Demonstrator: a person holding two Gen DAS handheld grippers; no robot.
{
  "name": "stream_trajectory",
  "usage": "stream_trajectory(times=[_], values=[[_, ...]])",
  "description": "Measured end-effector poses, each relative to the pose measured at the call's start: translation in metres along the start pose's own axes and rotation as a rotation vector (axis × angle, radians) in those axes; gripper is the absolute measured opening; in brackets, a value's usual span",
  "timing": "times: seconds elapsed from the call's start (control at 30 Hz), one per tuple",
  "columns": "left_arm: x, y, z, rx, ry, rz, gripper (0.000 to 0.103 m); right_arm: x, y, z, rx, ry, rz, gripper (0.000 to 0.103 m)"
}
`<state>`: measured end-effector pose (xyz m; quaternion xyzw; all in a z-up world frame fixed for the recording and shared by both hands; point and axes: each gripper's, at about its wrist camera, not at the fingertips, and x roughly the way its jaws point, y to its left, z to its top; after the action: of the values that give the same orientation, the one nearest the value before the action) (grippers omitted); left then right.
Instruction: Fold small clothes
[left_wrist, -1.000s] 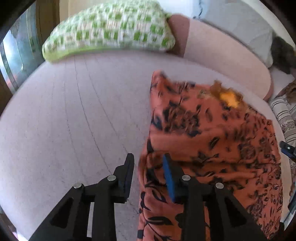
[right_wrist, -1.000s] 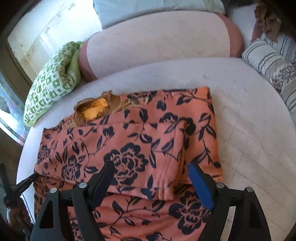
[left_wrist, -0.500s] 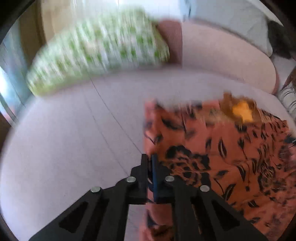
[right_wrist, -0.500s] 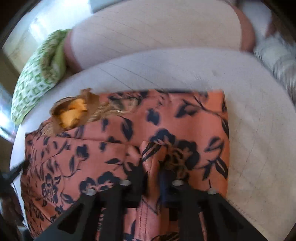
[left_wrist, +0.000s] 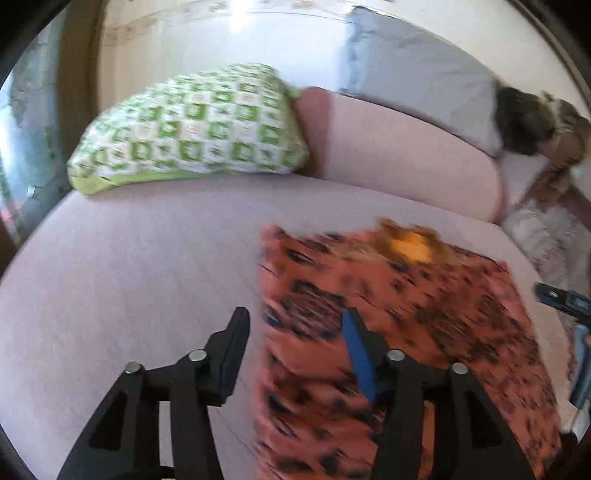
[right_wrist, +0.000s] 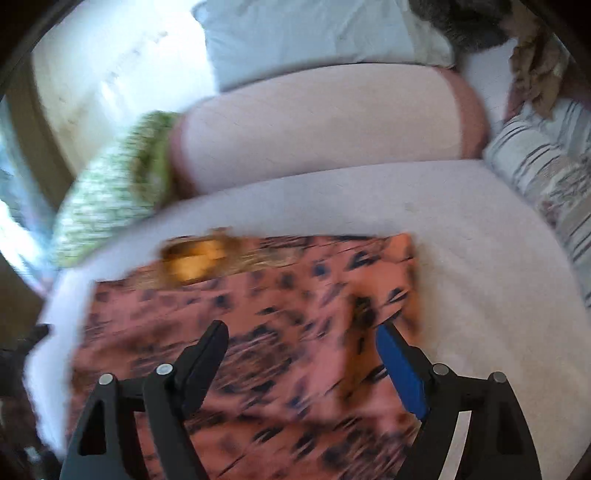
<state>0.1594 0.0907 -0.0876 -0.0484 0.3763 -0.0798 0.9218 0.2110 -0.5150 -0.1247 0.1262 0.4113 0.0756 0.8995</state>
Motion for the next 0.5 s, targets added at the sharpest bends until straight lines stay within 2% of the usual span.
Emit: stream_trajectory(times=[0.03, 0.07, 0.1, 0.13, 0.17, 0.2, 0.23, 0.27, 0.3, 0.33, 0.4, 0.5], values=[[0.01, -0.003, -0.005, 0.004, 0.036, -0.003, 0.056, 0.001, 0.0, -0.006, 0.015, 0.019, 0.054, 0.087], [0.031, -0.005, -0.015, 0.002, 0.129, 0.033, 0.056, 0.012, -0.003, -0.015, 0.041, 0.08, 0.126, 0.089], [0.058, 0.0, -0.026, -0.016, 0.258, 0.121, 0.048, 0.026, -0.005, -0.024, 0.061, 0.147, 0.152, 0.089], [0.066, 0.006, -0.03, -0.04, 0.303, 0.176, 0.043, 0.051, -0.017, -0.036, 0.113, 0.266, 0.119, 0.083], [0.059, 0.009, -0.028, -0.073, 0.261, 0.17, 0.043, 0.057, -0.025, -0.043, 0.156, 0.283, 0.097, 0.082], [0.045, 0.009, -0.025, -0.095, 0.253, 0.168, 0.042, 0.044, -0.024, -0.042, 0.182, 0.235, 0.094, 0.082], [0.025, 0.007, -0.022, -0.106, 0.228, 0.131, 0.046, 0.022, -0.017, -0.04, 0.181, 0.19, 0.106, 0.082], [0.009, 0.005, -0.021, -0.091, 0.202, 0.1, 0.05, 0.003, -0.011, -0.039, 0.152, 0.147, 0.126, 0.083], [-0.012, 0.0, -0.024, -0.058, 0.169, 0.097, 0.06, -0.02, -0.002, -0.04, 0.093, 0.103, 0.124, 0.085], [-0.024, -0.002, -0.029, -0.039, 0.15, 0.107, 0.066, -0.039, 0.001, -0.046, 0.042, 0.081, 0.077, 0.088], [-0.056, -0.004, -0.044, 0.001, 0.121, 0.102, 0.072, -0.061, -0.008, -0.062, 0.025, 0.107, 0.015, 0.088], [-0.086, 0.001, -0.078, -0.004, 0.16, 0.075, 0.072, -0.082, -0.044, -0.102, 0.079, 0.23, -0.037, 0.088]])
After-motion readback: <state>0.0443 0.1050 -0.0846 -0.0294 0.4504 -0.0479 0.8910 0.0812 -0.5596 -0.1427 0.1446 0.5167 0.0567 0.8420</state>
